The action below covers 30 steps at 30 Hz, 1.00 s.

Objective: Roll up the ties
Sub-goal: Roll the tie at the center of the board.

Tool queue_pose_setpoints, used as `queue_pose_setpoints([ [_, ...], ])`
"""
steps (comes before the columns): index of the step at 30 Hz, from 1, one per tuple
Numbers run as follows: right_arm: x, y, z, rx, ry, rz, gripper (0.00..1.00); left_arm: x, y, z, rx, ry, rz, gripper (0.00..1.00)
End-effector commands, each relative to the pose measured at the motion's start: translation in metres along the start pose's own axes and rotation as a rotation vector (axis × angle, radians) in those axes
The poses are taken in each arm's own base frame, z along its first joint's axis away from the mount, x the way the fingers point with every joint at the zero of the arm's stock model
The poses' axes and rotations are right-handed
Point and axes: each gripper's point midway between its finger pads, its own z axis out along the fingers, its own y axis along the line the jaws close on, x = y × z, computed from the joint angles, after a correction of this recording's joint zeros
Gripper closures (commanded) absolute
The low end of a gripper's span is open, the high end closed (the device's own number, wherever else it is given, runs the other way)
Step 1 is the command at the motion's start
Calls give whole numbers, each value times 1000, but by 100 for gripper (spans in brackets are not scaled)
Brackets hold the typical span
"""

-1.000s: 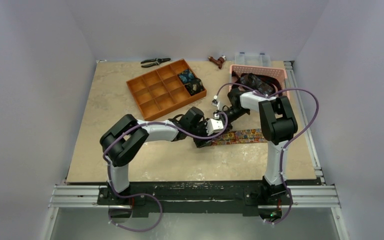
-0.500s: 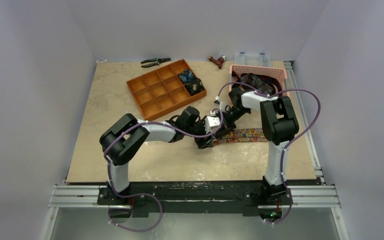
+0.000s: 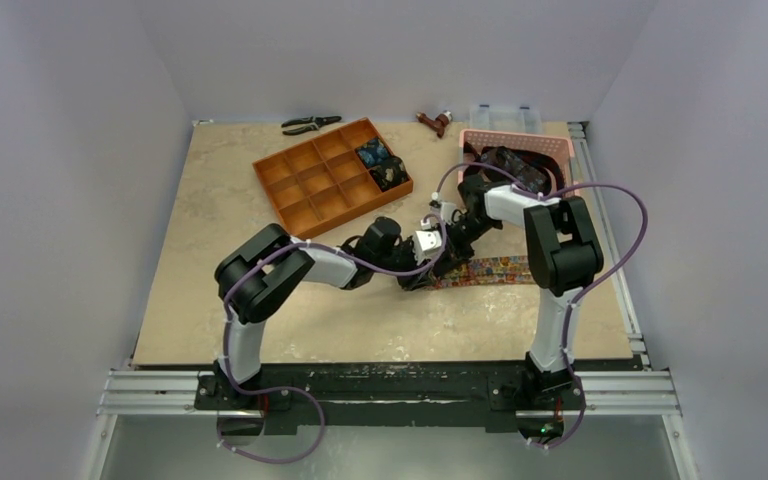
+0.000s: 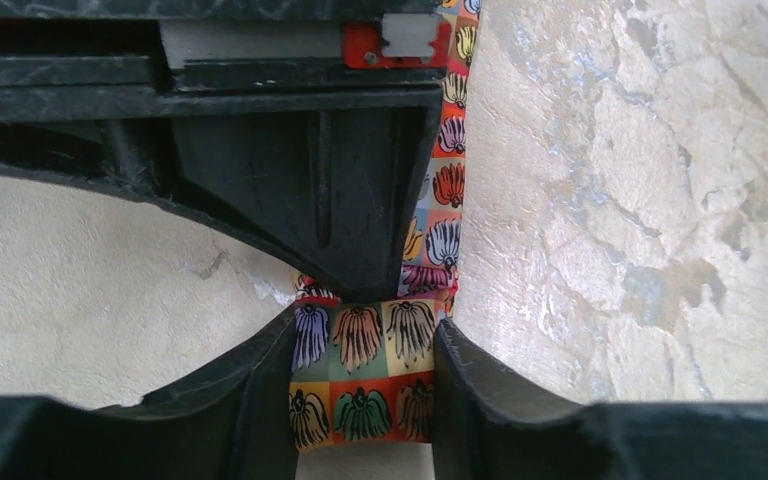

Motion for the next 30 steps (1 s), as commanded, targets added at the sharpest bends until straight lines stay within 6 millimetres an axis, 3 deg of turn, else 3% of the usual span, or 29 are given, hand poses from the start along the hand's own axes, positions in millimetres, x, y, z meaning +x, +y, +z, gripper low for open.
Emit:
queue_pose_setpoints([
  [1, -19, -31, 2, 138, -50, -110, 84, 25, 4, -4, -43, 116, 87, 67],
  [7, -20, 8, -38, -51, -68, -115, 55, 54, 5, -28, -47, 271, 195, 68],
  [14, -8, 47, -41, -259, -93, -77, 45, 57, 11, -29, -72, 344, 193, 67],
  [17, -12, 52, -34, -300, -83, -34, 44, 57, 12, -28, -82, 363, 195, 66],
  [24, -8, 38, -11, -239, -14, -8, 63, 58, 11, -28, -92, 392, 198, 63],
  [27, -5, 16, -5, -152, -2, -11, 82, 58, 10, -28, -87, 393, 196, 58],
  [29, -1, 5, -2, -124, 10, -3, 100, 55, 6, -27, -65, 379, 188, 53],
  [30, 0, -1, -2, -113, 18, 2, 100, 53, 6, -26, -59, 368, 182, 50],
])
